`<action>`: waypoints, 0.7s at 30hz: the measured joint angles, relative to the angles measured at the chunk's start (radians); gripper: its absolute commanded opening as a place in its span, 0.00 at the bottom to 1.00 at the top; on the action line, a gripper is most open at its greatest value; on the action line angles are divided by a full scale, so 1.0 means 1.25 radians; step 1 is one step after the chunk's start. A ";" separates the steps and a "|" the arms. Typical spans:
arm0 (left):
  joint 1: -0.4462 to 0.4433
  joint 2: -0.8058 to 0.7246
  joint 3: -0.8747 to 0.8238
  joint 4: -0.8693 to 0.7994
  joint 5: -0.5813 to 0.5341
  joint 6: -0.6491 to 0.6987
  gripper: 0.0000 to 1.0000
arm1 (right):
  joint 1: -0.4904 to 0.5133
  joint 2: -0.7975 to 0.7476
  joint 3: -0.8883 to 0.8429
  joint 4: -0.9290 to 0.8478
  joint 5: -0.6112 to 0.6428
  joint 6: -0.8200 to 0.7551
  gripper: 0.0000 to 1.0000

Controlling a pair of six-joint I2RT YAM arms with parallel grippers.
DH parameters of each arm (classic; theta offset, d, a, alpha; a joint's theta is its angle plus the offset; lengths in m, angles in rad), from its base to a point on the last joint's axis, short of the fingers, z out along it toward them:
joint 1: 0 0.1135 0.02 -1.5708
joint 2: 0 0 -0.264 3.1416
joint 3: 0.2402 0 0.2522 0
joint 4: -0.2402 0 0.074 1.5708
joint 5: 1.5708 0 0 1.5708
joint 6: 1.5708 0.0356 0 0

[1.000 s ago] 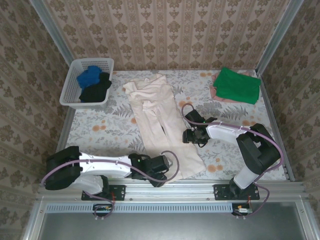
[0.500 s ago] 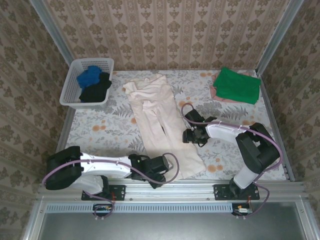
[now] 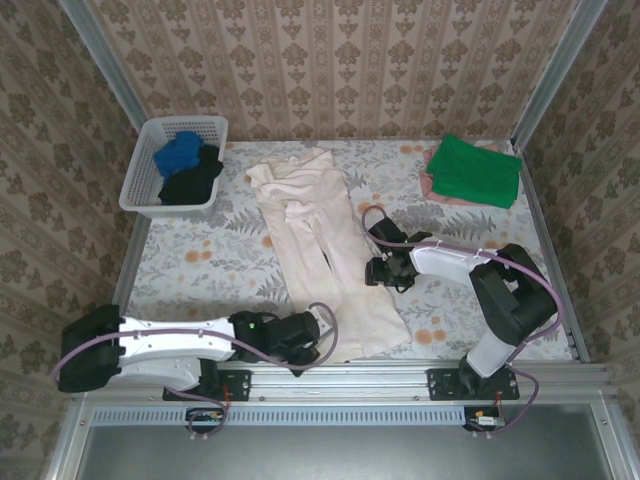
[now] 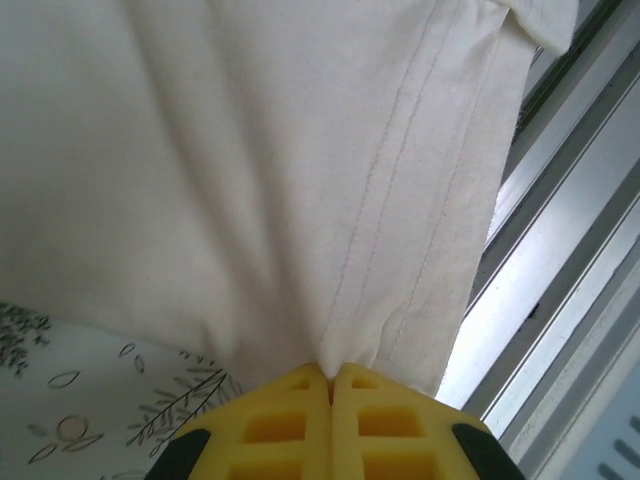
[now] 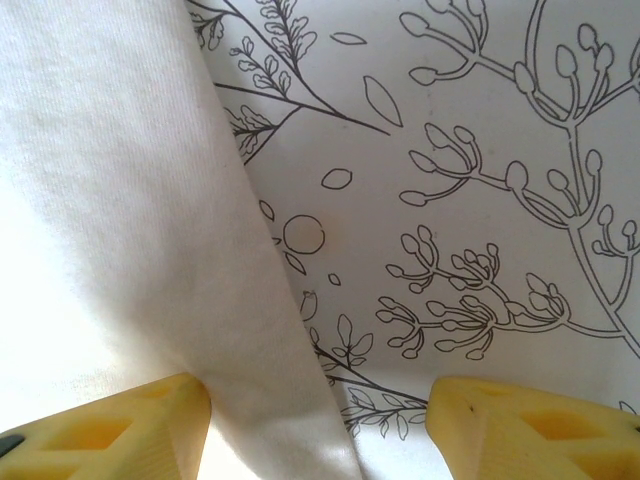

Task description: Fold and stack the t-shirts

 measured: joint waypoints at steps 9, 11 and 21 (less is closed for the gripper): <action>0.000 -0.047 -0.077 0.012 -0.004 -0.043 0.06 | -0.001 0.008 0.008 -0.010 0.000 0.000 0.64; 0.000 -0.043 -0.077 0.016 0.000 -0.048 0.14 | -0.001 0.009 0.011 -0.015 0.000 -0.003 0.65; 0.002 -0.123 -0.079 0.001 0.015 -0.052 0.54 | 0.009 -0.020 -0.010 0.002 -0.008 -0.013 0.66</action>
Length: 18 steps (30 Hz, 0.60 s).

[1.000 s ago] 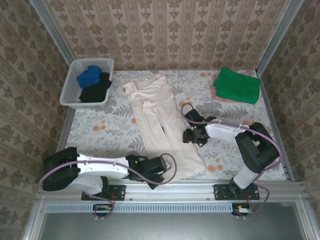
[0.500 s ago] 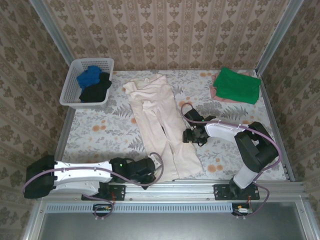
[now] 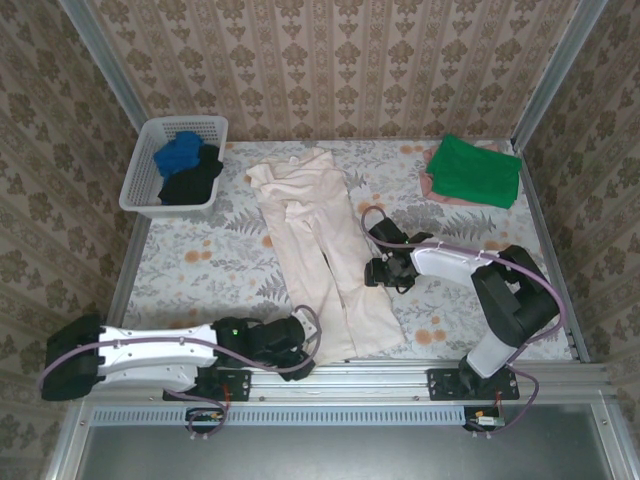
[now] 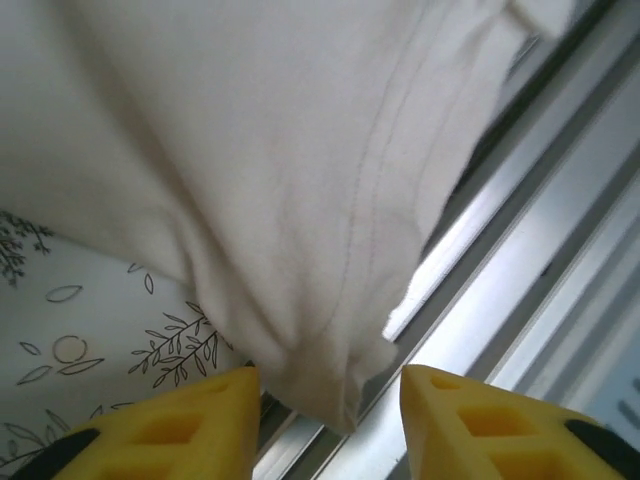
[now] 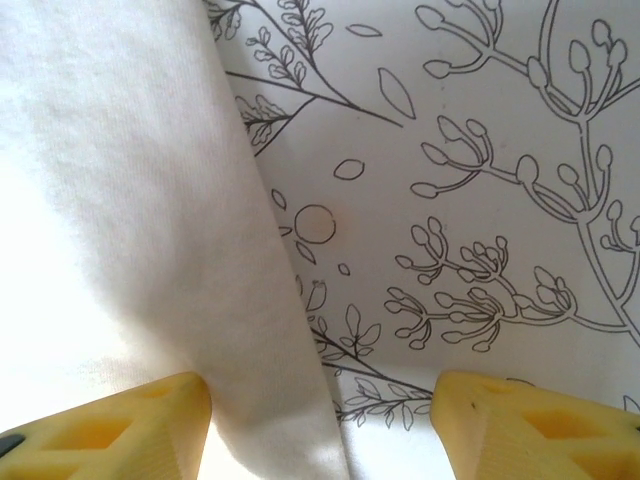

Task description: Fold and stack the t-shirts

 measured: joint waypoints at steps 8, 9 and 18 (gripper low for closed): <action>0.227 -0.085 0.036 0.002 -0.062 0.054 0.65 | 0.080 -0.019 -0.031 0.030 0.094 0.002 0.67; 0.291 -0.061 0.049 0.007 -0.060 0.062 0.63 | 0.089 -0.020 -0.034 0.033 0.109 0.004 0.67; 0.702 0.401 0.294 0.094 0.009 0.152 0.49 | 0.166 -0.070 -0.091 0.048 0.146 0.028 0.75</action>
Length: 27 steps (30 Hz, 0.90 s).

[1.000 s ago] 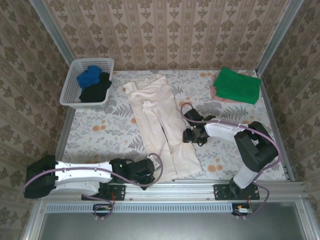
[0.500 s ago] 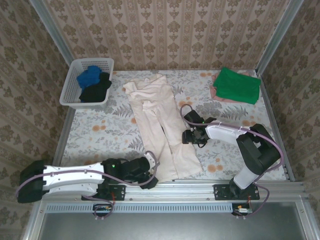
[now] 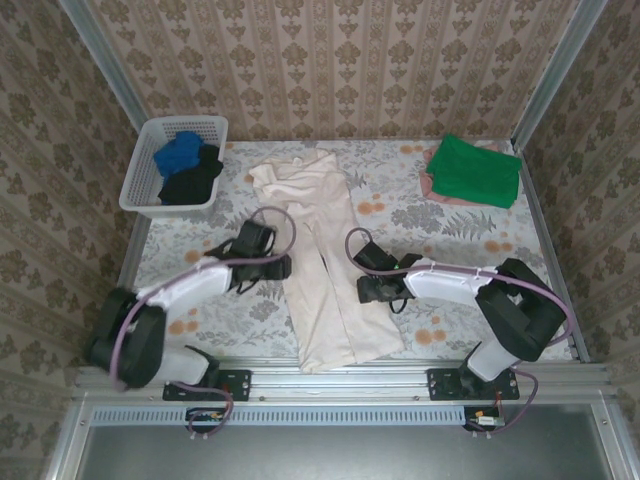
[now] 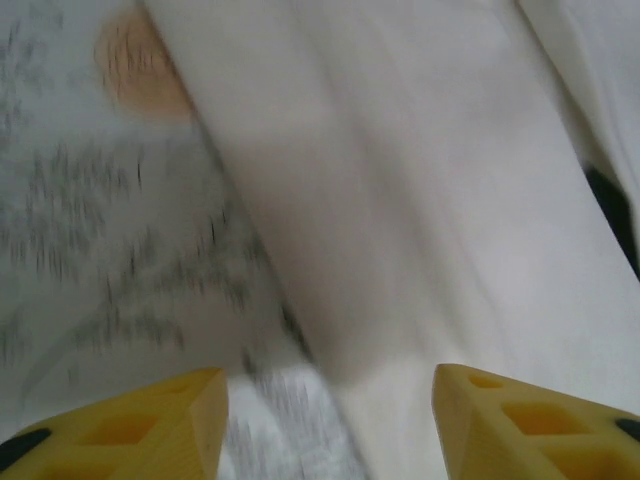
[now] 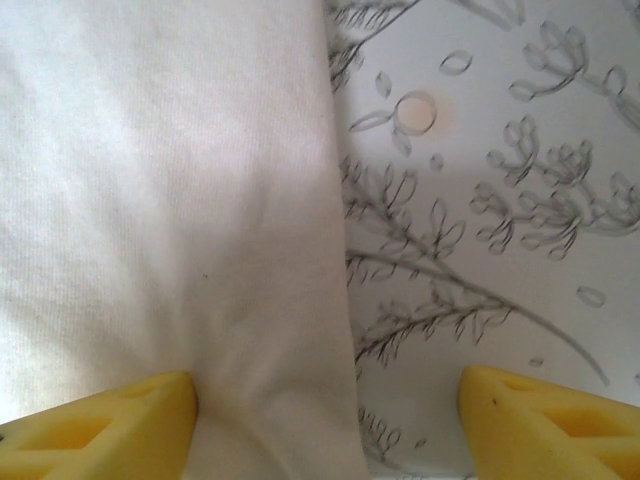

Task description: Fold and stack the t-shirts

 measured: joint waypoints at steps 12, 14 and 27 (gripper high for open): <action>0.120 0.529 0.562 -0.043 0.101 0.105 0.41 | 0.028 -0.113 -0.098 0.000 -0.037 0.000 0.81; 0.125 0.583 0.649 -0.064 0.120 0.118 0.38 | 0.028 -0.113 -0.098 0.002 -0.042 0.001 0.81; 0.134 0.485 0.612 -0.172 0.178 0.153 0.51 | 0.053 -0.120 -0.097 0.006 -0.086 0.059 0.69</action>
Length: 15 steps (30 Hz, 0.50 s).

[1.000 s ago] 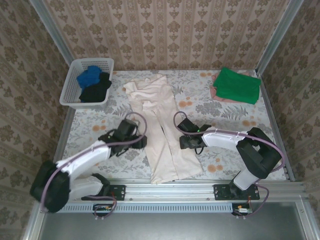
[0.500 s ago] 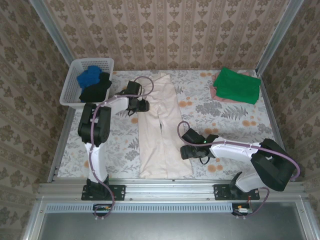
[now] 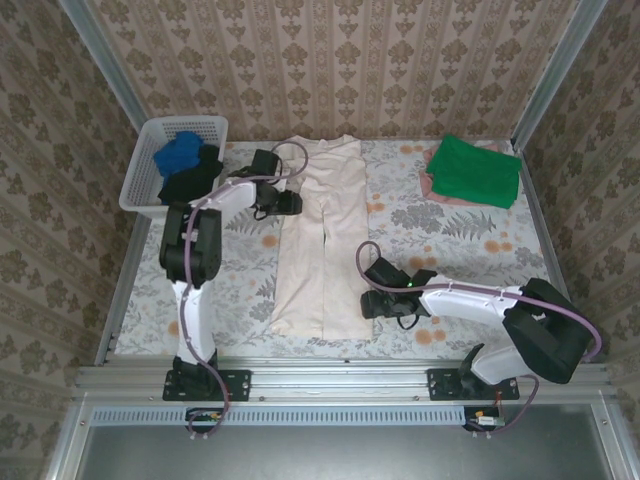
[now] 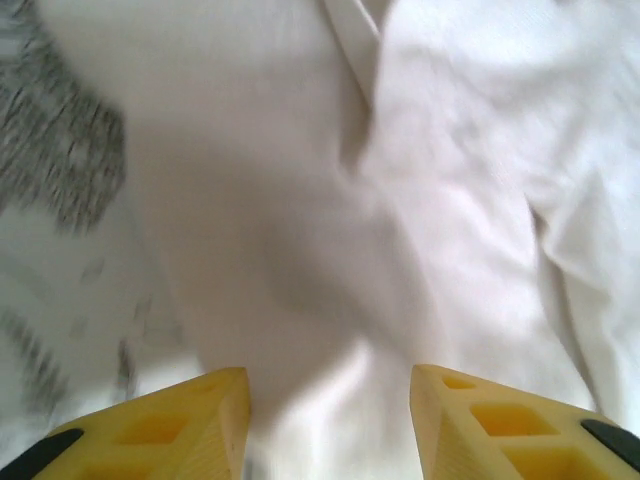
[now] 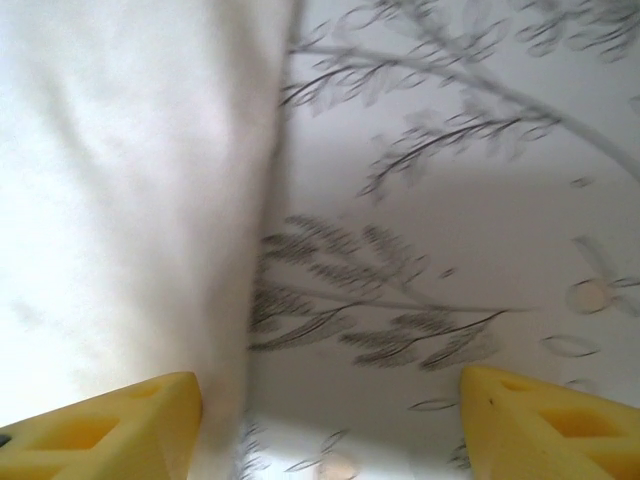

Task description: Fold and stack the t-shirts

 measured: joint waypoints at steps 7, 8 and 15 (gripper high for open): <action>-0.007 -0.376 -0.271 0.017 0.002 -0.004 0.53 | 0.099 -0.012 0.005 -0.004 -0.090 0.061 0.66; -0.012 -0.427 -0.322 0.018 -0.001 -0.008 0.53 | 0.106 -0.012 0.005 -0.008 -0.094 0.070 0.66; -0.172 -0.705 -0.737 0.022 -0.027 -0.129 0.53 | 0.167 -0.010 0.006 -0.040 -0.094 0.144 0.55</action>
